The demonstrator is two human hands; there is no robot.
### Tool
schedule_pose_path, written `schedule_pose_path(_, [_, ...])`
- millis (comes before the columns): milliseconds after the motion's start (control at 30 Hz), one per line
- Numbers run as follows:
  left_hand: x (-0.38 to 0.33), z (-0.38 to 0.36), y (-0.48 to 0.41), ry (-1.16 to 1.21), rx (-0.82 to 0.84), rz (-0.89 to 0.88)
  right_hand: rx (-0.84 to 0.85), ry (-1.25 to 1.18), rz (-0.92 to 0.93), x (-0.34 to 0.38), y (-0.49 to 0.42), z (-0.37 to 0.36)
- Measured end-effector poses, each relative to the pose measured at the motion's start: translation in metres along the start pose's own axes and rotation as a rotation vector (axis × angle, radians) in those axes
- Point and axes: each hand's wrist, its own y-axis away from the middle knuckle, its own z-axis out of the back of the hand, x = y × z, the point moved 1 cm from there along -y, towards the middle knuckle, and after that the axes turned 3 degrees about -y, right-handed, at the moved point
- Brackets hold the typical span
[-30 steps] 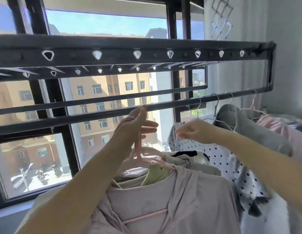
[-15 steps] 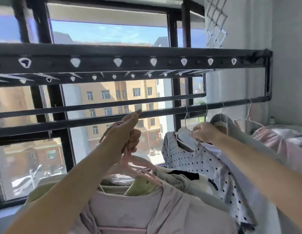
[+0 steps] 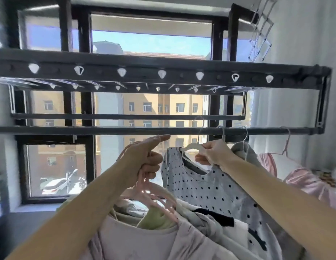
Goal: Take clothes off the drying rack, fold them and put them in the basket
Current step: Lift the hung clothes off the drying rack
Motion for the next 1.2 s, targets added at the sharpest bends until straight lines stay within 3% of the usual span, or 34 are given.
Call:
schedule_pose_path(133, [-0.006, -0.013, -0.002, -0.101, -0.028, -0.06, 0.144, 0.012, 0.112, 0.017, 0.014, -0.009])
schedule_pose_path(300, [-0.02, -0.021, -0.006, -0.286, -0.209, -0.123, 0.258, 0.091, 0.255, 0.025, 0.039, -0.03])
schedule_pose_path(500, [-0.015, -0.022, -0.01, -0.197, -0.157, -0.222, 0.384, 0.277, 0.397, 0.027, 0.066, -0.046])
schedule_pose_path(667, [-0.006, -0.016, -0.018, -0.069, -0.116, -0.251, 0.391, 0.458, 0.509, 0.016, 0.073, -0.056])
schedule_pose_path(900, [0.0, -0.013, -0.031, -0.034, -0.064, -0.21, 0.437, 0.623, 0.44, 0.006, 0.061, -0.057])
schedule_pose_path(1033, [0.003, -0.012, -0.037, -0.035, -0.047, -0.179, 0.611, 0.347, 0.172, 0.01, 0.056, -0.043])
schedule_pose_path(1100, [0.005, -0.009, -0.039, 0.017, -0.046, -0.152, 0.549, 0.393, 0.222, 0.009, 0.048, -0.026])
schedule_pose_path(1200, [0.008, -0.005, -0.045, 0.039, -0.076, -0.102, 0.198, 0.622, 0.456, 0.004, 0.031, 0.008])
